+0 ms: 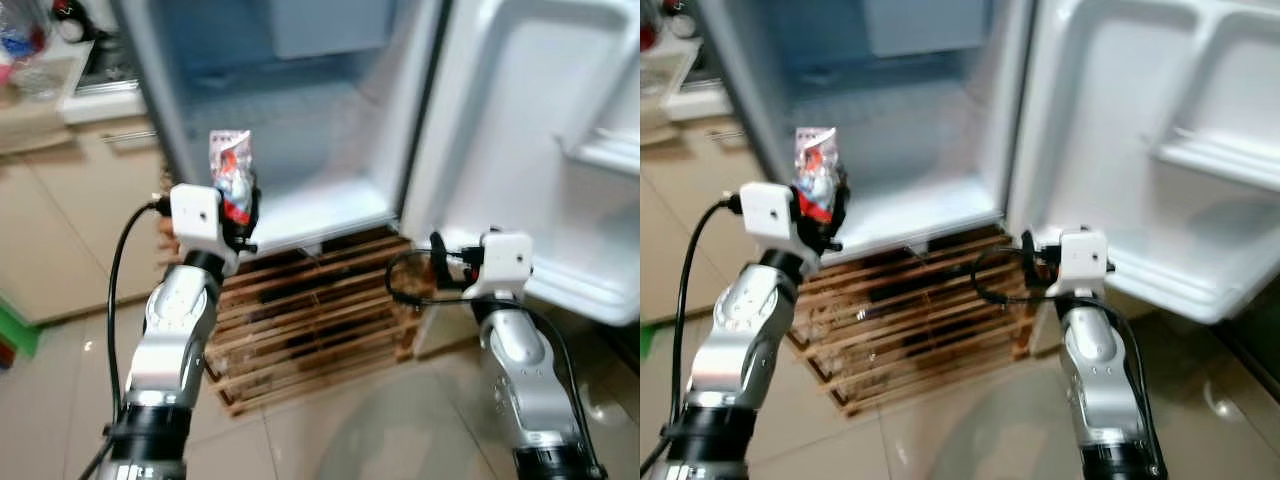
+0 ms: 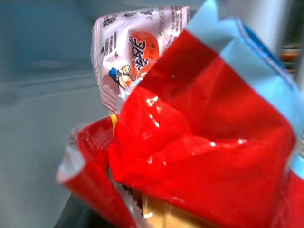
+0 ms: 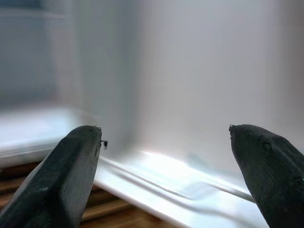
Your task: Restocking fridge
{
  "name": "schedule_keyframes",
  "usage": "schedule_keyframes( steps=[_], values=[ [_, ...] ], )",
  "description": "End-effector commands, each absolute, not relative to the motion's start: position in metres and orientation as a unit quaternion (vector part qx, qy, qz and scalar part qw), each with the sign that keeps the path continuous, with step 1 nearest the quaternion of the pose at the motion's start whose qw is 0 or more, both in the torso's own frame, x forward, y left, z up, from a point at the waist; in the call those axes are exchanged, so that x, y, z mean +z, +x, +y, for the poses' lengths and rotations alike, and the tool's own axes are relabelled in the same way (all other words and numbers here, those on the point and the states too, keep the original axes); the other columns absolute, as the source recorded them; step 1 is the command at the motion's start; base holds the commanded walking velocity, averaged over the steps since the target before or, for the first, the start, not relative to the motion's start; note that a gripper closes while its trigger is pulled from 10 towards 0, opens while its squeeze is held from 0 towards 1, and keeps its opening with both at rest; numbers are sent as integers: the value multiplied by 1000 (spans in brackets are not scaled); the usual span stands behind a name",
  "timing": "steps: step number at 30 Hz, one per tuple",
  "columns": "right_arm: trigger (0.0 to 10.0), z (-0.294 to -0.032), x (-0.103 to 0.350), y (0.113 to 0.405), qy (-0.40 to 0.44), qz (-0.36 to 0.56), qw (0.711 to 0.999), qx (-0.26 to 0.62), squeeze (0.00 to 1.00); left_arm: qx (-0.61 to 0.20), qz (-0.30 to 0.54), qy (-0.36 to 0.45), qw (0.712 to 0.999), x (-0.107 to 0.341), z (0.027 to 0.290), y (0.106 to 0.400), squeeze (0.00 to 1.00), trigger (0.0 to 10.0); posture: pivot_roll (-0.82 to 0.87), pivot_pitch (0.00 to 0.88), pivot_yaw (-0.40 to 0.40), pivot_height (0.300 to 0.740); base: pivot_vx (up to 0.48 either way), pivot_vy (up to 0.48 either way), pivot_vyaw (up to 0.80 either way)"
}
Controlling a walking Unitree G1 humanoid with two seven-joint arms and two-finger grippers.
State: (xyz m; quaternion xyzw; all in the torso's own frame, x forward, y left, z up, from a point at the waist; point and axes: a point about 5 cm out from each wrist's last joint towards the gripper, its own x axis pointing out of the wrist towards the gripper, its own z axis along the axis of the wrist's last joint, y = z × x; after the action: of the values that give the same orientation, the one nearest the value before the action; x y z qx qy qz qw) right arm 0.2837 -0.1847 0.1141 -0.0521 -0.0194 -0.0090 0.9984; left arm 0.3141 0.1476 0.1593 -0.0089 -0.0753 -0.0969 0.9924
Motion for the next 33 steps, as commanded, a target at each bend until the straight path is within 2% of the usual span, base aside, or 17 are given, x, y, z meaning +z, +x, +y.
schedule_keyframes(
  steps=[1,12,15,19,24,30,33],
  values=[
    [10000,-185,115,282,-52,-18,998,-10,0,-109,-87,3,990,167,144,320,0,10000,-118,0,49,740,0,0,-769],
    [10000,-187,116,280,-52,-22,998,-15,0,-138,-87,29,986,167,139,327,0,10000,-122,0,65,740,0,0,-769],
    [10000,-190,119,283,-53,-31,998,-19,0,-199,-103,89,970,176,135,335,0,10000,-130,0,85,740,0,0,-763],
    [10000,-190,123,289,-49,-46,997,-29,0,-207,-79,78,972,175,140,350,0,10000,-157,0,115,740,0,0,-763],
    [10000,-190,132,289,-54,-64,996,-31,0,-228,-76,81,967,174,133,354,0,10000,-177,0,126,740,0,0,-766],
    [10000,-192,128,286,-54,-60,996,-36,0,-254,-70,68,962,167,128,357,0,10000,-179,0,106,740,0,0,-750],
    [10000,-191,130,286,-55,-61,996,-26,0,-249,-68,67,964,166,131,357,0,10000,-175,0,97,740,0,0,0]
  ],
)
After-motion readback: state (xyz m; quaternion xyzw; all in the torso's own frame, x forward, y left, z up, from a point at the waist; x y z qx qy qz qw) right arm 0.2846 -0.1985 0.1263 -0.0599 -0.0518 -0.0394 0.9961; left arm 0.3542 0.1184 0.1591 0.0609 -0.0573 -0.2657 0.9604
